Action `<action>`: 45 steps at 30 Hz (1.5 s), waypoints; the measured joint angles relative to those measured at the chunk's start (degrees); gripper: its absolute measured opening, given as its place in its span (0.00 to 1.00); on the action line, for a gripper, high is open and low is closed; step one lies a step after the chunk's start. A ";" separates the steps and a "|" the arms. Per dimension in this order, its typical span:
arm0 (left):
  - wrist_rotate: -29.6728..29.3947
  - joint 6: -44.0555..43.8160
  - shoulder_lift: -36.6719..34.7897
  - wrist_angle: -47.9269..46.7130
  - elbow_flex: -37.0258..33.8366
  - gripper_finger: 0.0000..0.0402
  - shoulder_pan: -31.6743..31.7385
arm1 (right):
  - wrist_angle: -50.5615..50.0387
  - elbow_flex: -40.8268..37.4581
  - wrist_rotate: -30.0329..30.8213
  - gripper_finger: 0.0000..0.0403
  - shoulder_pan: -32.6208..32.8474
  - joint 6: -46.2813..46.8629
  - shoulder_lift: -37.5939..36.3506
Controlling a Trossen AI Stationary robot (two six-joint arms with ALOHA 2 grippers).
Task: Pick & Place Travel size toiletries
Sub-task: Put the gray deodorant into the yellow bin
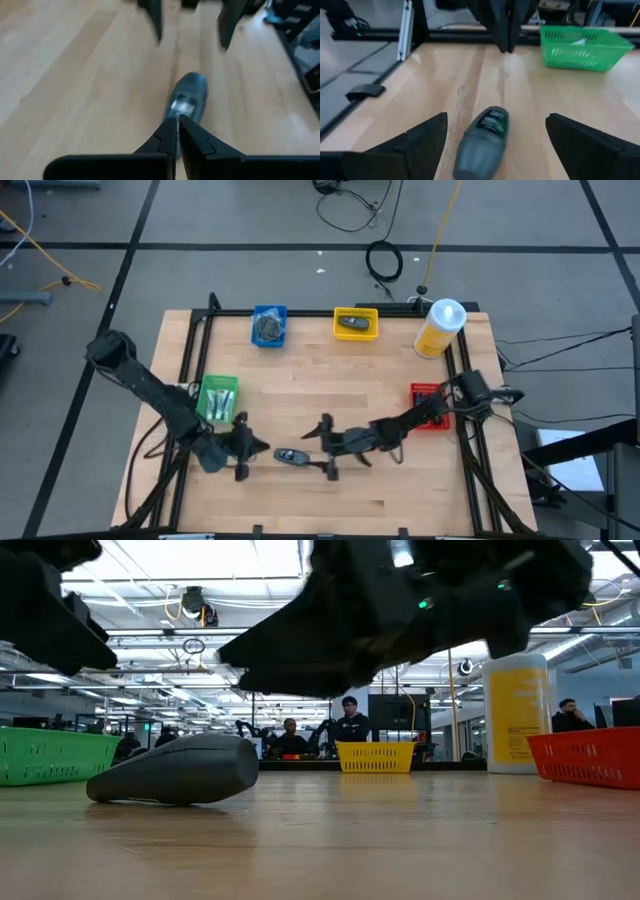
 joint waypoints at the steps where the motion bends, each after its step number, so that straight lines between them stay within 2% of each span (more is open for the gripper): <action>1: -1.43 0.55 1.61 2.43 0.00 0.04 -1.09 | -1.34 1.93 0.09 0.82 0.20 0.15 1.45; 9: -5.65 6.03 14.13 20.35 0.00 0.04 -2.10 | -12.22 13.98 0.23 0.79 1.23 2.38 9.15; 17: -9.51 8.70 21.52 29.52 0.00 0.04 -0.51 | -14.43 14.85 0.54 0.72 0.98 6.42 11.37; 21: -12.04 10.40 21.79 31.62 0.00 0.04 0.47 | -14.84 14.85 3.30 0.63 0.95 6.23 11.26; 28: -12.22 10.48 21.79 31.84 0.00 0.04 2.28 | -18.21 14.96 1.72 0.49 -0.21 6.19 11.01; 34: -12.19 10.45 21.66 33.76 0.02 0.04 2.62 | -21.40 14.83 3.34 0.46 -0.29 4.51 10.03; 37: -12.36 10.44 19.86 33.69 0.02 0.04 2.02 | -29.72 14.08 6.19 0.46 -0.18 4.86 6.56; 40: -13.04 10.40 18.59 32.72 0.02 0.04 1.60 | -39.03 12.10 5.86 0.46 -0.24 6.39 1.21; 45: -13.13 11.98 18.36 33.19 0.07 0.04 1.53 | -41.09 6.24 4.45 0.46 -0.17 8.97 -4.64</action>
